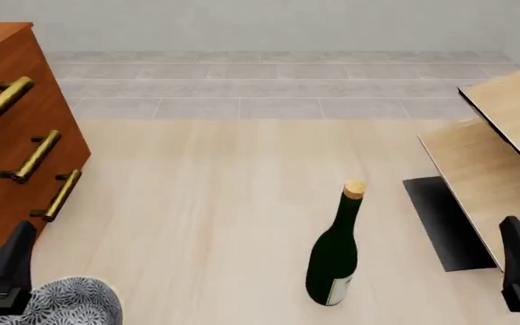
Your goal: Put the wine bottle on the wine rack.
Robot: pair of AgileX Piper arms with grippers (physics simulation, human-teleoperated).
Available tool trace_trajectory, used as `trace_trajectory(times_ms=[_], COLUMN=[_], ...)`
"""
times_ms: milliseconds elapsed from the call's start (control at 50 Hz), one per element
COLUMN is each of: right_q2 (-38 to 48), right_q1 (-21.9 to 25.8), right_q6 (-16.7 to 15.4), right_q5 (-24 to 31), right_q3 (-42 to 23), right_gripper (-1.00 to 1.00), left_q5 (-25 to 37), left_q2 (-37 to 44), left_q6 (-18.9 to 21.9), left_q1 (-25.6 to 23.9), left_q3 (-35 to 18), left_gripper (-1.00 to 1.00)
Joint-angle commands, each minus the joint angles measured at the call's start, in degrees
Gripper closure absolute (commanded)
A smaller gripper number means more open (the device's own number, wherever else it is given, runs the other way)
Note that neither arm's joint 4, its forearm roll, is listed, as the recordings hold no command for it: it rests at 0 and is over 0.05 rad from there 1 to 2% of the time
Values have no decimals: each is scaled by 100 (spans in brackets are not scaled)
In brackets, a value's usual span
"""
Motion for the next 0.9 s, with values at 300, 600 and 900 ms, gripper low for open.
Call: trace_trajectory(times_ms=[300,600,900], right_q2=[4,-10,-6], right_q1=[401,1479,2465], right_q6=[235,68,-63], right_q5=[-126,411,801], right_q3=[92,-681,-928], right_gripper=[-100,-100,-100], left_q5=[206,173,97], left_q2=[-154,-165,-169], left_q6=[-15,-196,-150], left_q1=[3,-5,-87], left_q3=[-203,-255,-378], left_gripper=[-100,-100,-100])
